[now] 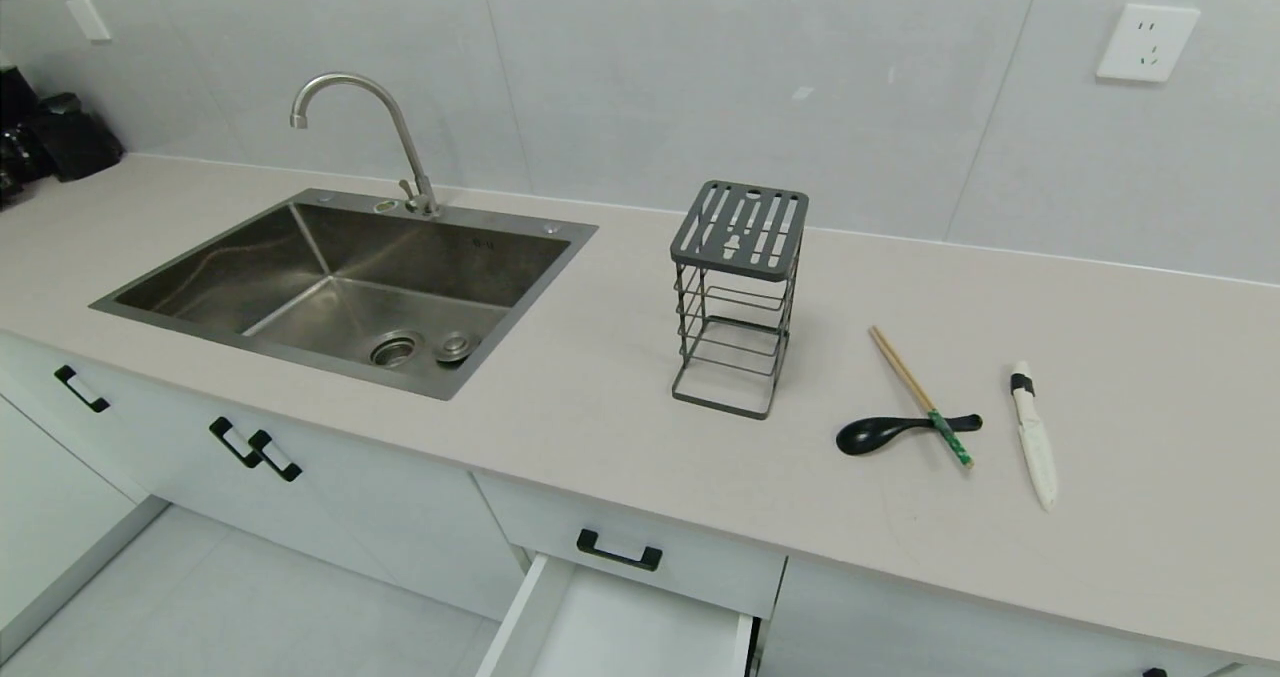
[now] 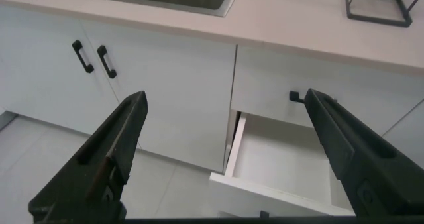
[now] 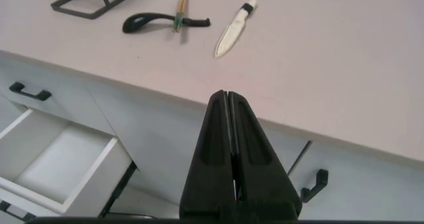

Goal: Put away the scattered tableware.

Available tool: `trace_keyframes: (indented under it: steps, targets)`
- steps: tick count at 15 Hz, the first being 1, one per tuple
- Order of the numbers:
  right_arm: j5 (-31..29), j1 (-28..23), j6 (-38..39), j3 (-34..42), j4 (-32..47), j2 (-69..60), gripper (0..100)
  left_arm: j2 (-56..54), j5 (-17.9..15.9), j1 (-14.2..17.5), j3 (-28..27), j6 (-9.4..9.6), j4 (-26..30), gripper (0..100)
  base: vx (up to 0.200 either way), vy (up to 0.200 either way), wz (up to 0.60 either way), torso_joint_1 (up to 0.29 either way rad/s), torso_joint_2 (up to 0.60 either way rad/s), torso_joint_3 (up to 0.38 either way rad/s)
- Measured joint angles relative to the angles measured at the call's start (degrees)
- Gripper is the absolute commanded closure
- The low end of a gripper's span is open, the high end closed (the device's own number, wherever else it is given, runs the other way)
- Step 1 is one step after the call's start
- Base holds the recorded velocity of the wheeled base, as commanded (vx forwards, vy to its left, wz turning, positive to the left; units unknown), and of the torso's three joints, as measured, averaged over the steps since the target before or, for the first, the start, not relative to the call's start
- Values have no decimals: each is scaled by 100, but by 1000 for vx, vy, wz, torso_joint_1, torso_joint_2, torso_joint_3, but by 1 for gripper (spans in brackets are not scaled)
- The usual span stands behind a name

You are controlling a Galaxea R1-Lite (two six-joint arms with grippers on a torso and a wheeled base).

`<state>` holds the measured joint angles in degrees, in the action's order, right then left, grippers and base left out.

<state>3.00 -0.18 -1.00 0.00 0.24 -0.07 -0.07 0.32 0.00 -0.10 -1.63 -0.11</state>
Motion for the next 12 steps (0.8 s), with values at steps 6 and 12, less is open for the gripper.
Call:
trace_keyframes:
  steps: [6,12]
  targets:
    - [-11,0,13,0,-6,0,0,0,0,0,0,-2,4,0,0,0,0,57,-107,-49]
    - [532,0,-204,-46,-1326,7,0,0,1,0,0,0,4,0,0,0,0,0,0,0]
